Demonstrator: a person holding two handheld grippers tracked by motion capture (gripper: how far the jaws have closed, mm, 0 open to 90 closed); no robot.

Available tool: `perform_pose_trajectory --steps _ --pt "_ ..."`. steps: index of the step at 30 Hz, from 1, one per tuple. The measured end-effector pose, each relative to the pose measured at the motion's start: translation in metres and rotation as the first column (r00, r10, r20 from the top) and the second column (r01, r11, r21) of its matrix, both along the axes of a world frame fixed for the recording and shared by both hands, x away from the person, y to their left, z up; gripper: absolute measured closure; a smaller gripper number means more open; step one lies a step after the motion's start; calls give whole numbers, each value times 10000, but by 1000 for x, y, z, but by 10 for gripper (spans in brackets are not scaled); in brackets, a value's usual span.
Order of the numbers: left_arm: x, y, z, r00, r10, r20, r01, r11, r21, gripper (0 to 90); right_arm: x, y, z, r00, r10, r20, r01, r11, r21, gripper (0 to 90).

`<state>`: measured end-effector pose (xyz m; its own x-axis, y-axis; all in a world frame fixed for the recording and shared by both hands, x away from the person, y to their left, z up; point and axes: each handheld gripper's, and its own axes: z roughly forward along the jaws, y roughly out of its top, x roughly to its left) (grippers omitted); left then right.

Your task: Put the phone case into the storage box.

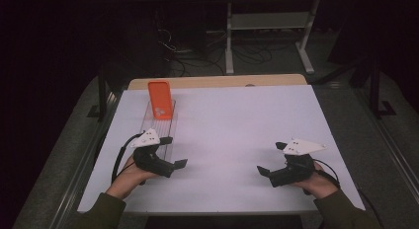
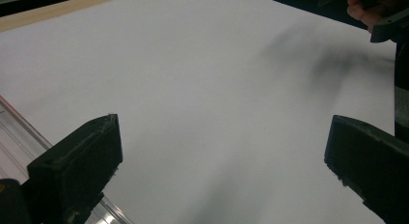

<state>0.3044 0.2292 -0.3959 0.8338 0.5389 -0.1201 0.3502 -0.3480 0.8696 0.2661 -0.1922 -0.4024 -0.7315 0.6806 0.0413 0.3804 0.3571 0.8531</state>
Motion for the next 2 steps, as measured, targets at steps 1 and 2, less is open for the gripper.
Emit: perform_pose_trajectory --steps 1,2 --pt "-1 0 0 10000 30 -95 -30 10000 5 0 0 0 0 10000 13 17 -13 10000 5 0" --pt "0 0 0 10000 16 -95 -16 10000 3 0 0 0 0 10000 33 47 -33 10000 -13 0"
